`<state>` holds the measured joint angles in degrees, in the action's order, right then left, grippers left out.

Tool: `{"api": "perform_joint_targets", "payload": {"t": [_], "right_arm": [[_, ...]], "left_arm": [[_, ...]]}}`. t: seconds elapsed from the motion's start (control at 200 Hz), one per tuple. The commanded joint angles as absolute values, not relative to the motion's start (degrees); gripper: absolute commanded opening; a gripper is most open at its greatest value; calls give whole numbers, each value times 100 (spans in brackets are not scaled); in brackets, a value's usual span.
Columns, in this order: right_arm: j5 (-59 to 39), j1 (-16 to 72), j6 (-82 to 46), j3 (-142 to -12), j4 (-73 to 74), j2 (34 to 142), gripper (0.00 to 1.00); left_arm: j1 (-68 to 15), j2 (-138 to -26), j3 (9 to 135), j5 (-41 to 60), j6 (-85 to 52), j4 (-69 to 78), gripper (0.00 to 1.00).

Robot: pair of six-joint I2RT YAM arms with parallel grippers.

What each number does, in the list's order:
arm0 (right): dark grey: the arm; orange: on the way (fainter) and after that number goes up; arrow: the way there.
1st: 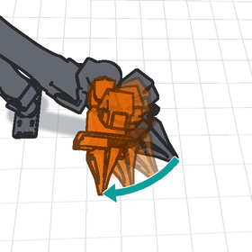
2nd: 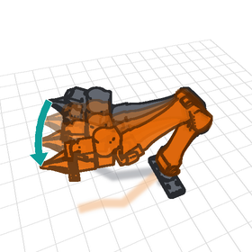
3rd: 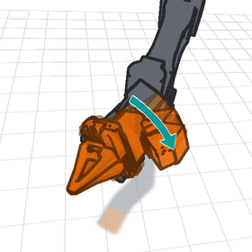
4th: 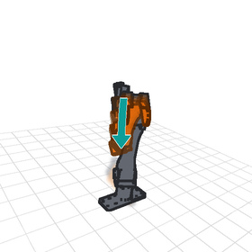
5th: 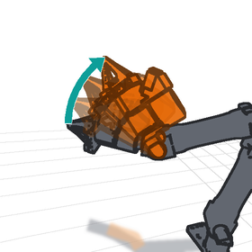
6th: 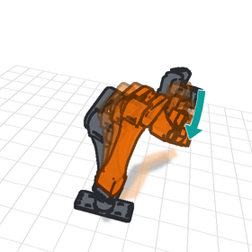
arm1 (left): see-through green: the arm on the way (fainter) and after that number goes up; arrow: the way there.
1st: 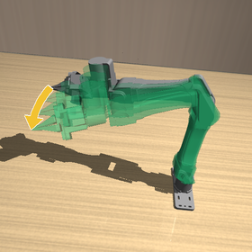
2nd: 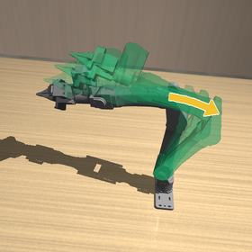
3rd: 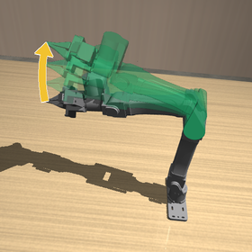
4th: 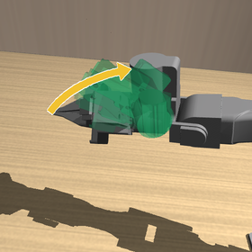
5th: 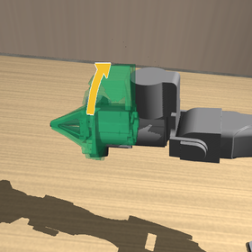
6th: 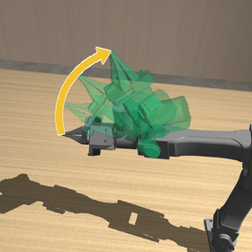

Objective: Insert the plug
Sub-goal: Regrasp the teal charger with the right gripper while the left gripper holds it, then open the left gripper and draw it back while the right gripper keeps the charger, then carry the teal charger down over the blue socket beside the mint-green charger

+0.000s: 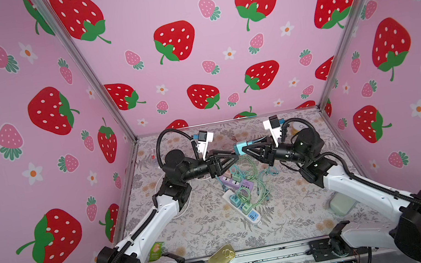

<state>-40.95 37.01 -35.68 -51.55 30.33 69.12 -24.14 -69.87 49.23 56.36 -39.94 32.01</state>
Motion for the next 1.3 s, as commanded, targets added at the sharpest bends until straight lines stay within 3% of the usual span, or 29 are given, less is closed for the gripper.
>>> {"api": "perform_joint_targets", "payload": {"t": [0.0,0.39,0.715,1.291], "right_arm": [[-3725,3712,-2743,-5500,1674,6697,4],[-2918,3709,-1880,-6093,-1345,6534,2],[-2558,3868,-1443,-6148,-3057,6800,1],[-1319,5213,-1839,-5586,-3726,6946,0]], "left_arm": [[-2356,-6803,4881,5544,-3659,2706,54],[-2304,-6140,4719,4003,-2240,79,54],[-2224,-6620,4647,2207,-1918,-1215,49],[-2232,-7874,4234,2216,-2211,-1021,41]]}}
